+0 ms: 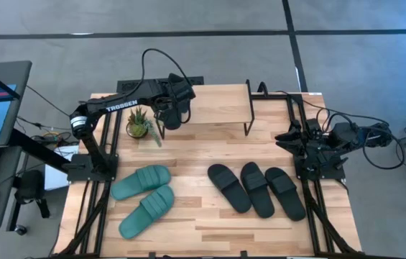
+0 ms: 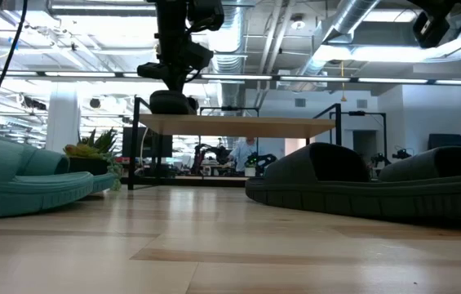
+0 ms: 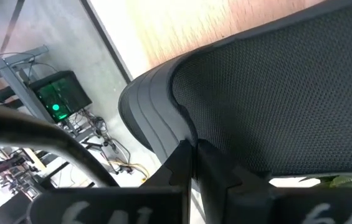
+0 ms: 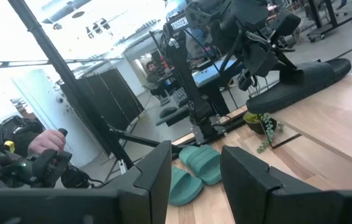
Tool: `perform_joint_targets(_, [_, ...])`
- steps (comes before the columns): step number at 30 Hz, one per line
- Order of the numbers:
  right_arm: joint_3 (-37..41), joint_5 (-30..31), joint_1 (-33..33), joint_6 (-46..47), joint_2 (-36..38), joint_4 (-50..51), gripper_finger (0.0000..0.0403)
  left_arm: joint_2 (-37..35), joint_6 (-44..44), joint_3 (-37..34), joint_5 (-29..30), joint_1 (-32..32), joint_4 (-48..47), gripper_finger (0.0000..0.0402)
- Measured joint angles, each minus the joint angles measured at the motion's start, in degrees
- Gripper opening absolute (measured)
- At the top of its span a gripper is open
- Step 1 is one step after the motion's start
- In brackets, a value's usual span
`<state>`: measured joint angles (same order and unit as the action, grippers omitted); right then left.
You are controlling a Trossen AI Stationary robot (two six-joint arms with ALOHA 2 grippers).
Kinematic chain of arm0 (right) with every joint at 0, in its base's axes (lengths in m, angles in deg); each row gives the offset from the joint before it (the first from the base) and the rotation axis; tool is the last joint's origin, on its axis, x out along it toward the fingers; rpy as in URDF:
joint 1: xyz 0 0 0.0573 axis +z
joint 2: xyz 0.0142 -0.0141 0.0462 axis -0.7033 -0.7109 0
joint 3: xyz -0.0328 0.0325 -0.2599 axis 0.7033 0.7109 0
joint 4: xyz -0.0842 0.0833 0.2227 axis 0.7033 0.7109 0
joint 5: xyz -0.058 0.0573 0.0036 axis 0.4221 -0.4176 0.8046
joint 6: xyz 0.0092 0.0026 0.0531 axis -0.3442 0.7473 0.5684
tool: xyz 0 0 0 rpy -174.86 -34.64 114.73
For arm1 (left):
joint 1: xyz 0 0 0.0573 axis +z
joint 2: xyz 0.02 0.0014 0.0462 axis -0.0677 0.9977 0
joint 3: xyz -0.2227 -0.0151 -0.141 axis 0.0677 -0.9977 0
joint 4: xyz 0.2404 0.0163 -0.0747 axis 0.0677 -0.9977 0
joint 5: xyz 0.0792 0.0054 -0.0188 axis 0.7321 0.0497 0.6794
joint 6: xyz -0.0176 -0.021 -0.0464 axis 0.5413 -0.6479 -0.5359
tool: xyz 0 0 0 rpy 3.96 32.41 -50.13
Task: Pick and place slides into the shelf
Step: Put the black slide on the shelf
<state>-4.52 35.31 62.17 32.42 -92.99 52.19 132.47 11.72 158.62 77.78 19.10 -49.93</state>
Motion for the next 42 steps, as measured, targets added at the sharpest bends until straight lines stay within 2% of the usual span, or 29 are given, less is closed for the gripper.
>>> perform_joint_targets(9, [0.0,0.0,0.01,0.04,0.0,-0.02,0.0124,0.0,-3.44,0.0,-1.14,0.52,-0.41,0.0006])
perform_joint_targets(17, [0.0,0.0,0.0,0.11,-0.02,-0.02,0.0124,0.0,-5.07,0.0,-4.41,0.6,-2.37,0.0055])
perform_joint_targets(24, [0.0,0.0,0.0,0.11,-0.02,-0.02,0.0124,-0.04,-5.6,0.0,-3.98,0.59,-2.73,0.0084])
perform_joint_targets(34, [0.0,0.0,0.02,1.05,-0.02,-0.02,0.0124,-0.39,-7.79,0.0,-3.26,0.55,-2.51,0.0094])
perform_joint_targets(42, [0.0,0.0,0.01,1.03,-0.02,0.0,0.0124,-3.3,-8.54,0.0,-4.98,0.55,-2.08,0.0094])
